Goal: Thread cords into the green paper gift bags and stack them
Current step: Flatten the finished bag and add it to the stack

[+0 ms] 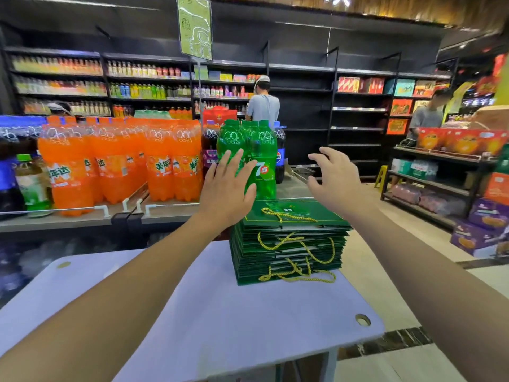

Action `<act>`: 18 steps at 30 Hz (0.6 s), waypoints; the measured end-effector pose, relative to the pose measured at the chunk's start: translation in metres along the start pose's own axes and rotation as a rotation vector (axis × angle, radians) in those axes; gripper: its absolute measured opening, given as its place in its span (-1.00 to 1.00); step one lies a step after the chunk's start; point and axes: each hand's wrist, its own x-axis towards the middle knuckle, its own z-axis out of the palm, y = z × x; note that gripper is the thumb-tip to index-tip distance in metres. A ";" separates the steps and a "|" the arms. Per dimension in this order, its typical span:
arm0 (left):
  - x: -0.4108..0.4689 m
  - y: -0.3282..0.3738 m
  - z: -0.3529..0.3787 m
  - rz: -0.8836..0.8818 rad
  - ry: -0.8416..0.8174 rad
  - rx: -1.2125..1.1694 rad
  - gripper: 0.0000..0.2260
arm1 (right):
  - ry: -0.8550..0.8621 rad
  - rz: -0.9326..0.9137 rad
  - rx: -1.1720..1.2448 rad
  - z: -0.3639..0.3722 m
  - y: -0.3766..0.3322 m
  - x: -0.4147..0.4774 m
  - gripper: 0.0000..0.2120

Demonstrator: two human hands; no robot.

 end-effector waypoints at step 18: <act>0.104 0.035 -0.016 -0.330 -0.537 -0.119 -0.49 | -0.548 0.144 0.322 -0.027 0.069 0.109 -0.46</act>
